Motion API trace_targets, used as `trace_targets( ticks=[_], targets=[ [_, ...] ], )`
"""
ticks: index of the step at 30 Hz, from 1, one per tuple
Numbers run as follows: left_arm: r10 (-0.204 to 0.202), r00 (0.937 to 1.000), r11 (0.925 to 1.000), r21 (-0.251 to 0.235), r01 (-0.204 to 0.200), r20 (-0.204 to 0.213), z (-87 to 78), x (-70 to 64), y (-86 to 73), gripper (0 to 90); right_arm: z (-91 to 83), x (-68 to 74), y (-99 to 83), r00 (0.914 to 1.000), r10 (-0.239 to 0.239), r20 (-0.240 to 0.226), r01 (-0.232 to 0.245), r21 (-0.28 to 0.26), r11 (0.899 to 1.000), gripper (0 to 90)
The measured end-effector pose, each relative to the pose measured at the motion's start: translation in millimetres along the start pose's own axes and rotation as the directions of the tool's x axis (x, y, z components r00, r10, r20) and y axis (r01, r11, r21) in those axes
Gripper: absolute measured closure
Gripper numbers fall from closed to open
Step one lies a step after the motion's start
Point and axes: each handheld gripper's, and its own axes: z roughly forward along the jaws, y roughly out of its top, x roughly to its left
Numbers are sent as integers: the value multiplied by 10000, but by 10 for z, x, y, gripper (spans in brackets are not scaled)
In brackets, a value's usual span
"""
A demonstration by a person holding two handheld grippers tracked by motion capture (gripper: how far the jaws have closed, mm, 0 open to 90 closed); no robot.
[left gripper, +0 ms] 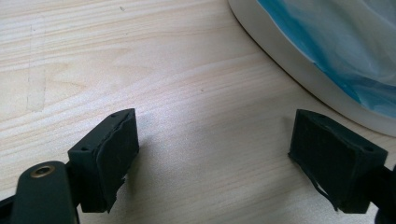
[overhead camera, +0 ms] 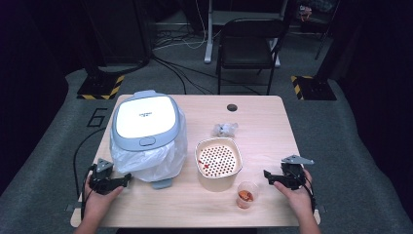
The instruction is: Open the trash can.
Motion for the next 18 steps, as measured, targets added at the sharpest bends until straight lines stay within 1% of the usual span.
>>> trace_targets(
  ticks=[1,2,3,4,5,6,7,8,9,10,11,13,15,16,17,18],
  targets=[
    [20,10000,10000,13,-20,1,-1,1,0,151,0,0,0,10000,0,0,0,0,10000,173],
    [59,10000,10000,45,-59,5,-3,4,1,151,-83,45,51,9998,-69,-159,66,-215,9997,199],
    [7,10000,10000,9,-7,6,-1,1,0,151,-114,68,71,9998,-73,-172,69,-251,9997,219],
    [7,10000,10000,9,-7,6,-1,1,0,151,-114,68,71,9998,-73,-172,69,-251,9997,219],
    [-2,10000,10000,4,2,10,0,0,0,151,-145,93,100,9997,-134,-219,126,-333,9994,239],
    [-48,10000,9998,-183,47,-55,15,-6,-6,151,-175,120,130,9993,-218,-299,205,-420,9989,261],
    [-39,10000,9999,-167,38,-55,14,-6,-5,151,-212,168,179,9983,-360,-451,333,-577,9978,295],
    [-37,10000,9999,-166,37,-55,15,-7,-4,152,-235,199,211,9977,-512,-436,485,-592,9971,314],
    [-19,10000,9999,-138,18,-73,14,-7,-3,151,-263,250,264,9964,-645,-556,603,-736,9955,335],
    [-19,10000,9999,-138,18,-73,14,-7,-3,151,-263,250,264,9964,-645,-556,603,-736,9955,335],
    [-47,10000,9998,-169,46,-78,16,-9,-3,151,-283,296,308,9945,-753,-731,688,-879,9938,359],
    [-35,10000,9999,-151,34,-77,14,-8,-3,151,-299,339,347,9935,-774,-837,697,-912,9934,372],
    [-78,9999,9998,-185,76,-77,17,-11,-3,152,-317,383,369,9885,-977,-1152,872,-928,9919,392],
    [-26,10000,9999,-150,25,-75,14,-8,-3,151,-330,412,374,9865,-1070,-1241,963,-896,9913,391],
    [-26,10000,9999,-150,25,-75,14,-8,-3,152,-330,412,374,9865,-1070,-1241,963,-896,9913,391],
    [-16,10000,9999,-143,15,-74,14,-7,-3,152,-363,485,368,9810,-1266,-1469,1141,-906,9893,364]
  ],
)
